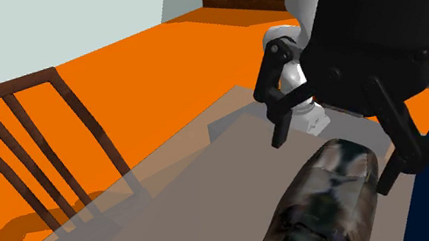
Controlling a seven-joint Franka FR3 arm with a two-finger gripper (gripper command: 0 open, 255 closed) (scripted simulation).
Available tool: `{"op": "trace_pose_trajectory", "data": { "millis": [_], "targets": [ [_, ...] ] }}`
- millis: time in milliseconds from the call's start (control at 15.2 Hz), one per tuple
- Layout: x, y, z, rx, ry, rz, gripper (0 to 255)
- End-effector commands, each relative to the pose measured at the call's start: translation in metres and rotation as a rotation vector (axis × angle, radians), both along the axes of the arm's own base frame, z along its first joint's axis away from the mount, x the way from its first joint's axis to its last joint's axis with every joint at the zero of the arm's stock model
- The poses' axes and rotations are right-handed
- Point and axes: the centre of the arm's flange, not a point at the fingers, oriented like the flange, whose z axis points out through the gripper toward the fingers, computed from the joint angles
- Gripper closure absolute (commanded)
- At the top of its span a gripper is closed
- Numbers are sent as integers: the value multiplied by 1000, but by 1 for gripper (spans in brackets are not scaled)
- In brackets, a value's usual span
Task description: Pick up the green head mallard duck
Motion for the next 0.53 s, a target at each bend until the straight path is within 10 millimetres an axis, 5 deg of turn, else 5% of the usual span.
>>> {"op": "trace_pose_trajectory", "data": {
  "millis": [0, 198, 264, 462],
  "targets": [
    [-4, 11, -23, -3, 25, 22, 0],
    [-4, 11, -32, -3, 25, 22, 0],
    [-2, 11, -33, -2, 25, 22, 255],
    [-2, 9, -32, -2, 25, 22, 255]
  ]
}}
